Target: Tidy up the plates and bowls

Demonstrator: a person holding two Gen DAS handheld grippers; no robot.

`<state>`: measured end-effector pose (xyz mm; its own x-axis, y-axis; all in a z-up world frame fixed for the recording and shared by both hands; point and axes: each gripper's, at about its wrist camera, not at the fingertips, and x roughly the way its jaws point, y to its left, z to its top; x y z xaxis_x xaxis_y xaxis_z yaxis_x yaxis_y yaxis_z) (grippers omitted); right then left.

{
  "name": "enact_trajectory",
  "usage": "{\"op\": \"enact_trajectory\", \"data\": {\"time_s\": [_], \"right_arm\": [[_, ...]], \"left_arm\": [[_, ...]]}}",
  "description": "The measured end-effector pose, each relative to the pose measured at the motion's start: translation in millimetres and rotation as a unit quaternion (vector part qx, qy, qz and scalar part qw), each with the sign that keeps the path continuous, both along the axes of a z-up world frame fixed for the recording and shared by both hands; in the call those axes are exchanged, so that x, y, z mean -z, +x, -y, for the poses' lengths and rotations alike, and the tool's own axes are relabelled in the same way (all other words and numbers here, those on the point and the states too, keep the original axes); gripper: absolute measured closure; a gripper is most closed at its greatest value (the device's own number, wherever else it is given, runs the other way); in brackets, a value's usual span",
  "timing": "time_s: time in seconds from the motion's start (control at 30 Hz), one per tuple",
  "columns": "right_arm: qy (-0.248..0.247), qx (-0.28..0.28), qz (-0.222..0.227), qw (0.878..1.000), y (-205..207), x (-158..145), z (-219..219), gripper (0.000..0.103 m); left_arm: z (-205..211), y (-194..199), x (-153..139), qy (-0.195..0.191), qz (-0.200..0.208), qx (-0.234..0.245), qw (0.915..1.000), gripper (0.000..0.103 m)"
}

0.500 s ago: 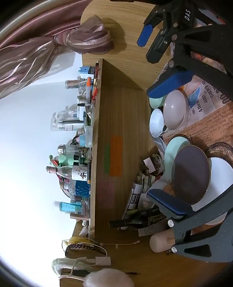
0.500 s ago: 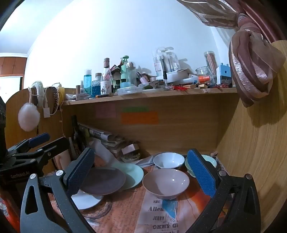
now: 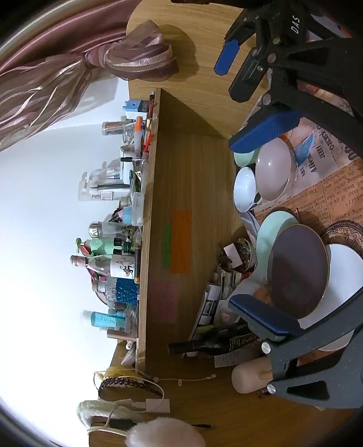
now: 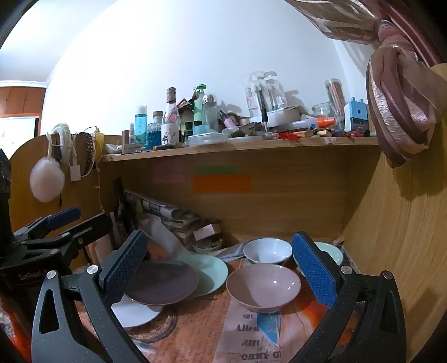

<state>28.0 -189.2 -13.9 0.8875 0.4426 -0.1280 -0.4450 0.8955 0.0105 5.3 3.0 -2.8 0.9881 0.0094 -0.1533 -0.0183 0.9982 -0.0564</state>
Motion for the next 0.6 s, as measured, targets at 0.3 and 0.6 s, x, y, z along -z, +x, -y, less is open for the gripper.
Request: {"op": "enact_trajectory", "data": {"time_s": [0.3,0.6], "right_arm": [[0.006,0.003,-0.002,1.0,4.8,1.7,4.3,0.0],[0.004,0.0,-0.003,1.0,7.8,1.9,3.8,0.0]], "left_arm": [[-1.0,1.0,0.6,0.002,0.003,-0.005,1.0,0.0],[3.6,3.3,1.2,0.012,0.005,-0.006,0.9999,0.0]]}}
